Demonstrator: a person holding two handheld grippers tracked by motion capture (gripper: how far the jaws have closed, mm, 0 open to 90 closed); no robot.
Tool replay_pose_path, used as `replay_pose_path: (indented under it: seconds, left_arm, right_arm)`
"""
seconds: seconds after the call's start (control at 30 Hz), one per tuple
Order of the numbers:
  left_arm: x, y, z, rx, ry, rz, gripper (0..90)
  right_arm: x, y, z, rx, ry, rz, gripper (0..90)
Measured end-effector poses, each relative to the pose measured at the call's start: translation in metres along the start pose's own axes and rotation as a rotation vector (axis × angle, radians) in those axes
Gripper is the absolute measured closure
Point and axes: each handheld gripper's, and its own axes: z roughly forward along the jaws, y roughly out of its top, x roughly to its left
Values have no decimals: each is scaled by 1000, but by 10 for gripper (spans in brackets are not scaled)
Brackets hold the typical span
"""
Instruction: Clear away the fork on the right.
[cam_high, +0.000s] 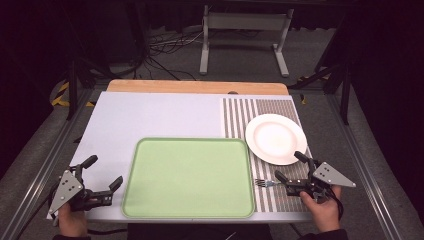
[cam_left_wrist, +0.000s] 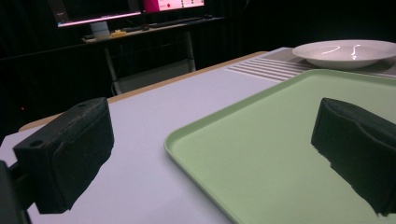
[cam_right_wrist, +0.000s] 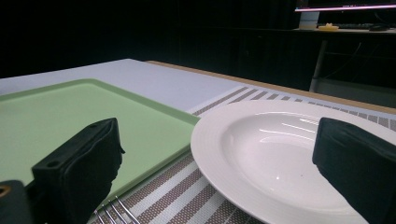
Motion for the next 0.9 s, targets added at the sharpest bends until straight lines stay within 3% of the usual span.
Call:
replay_pose_path:
  seconds: [0.9]
  left_arm:
    - [0, -1, 1, 6, -1, -1, 0]
  right_arm:
    - [1, 1, 1, -4, 12, 9, 19]
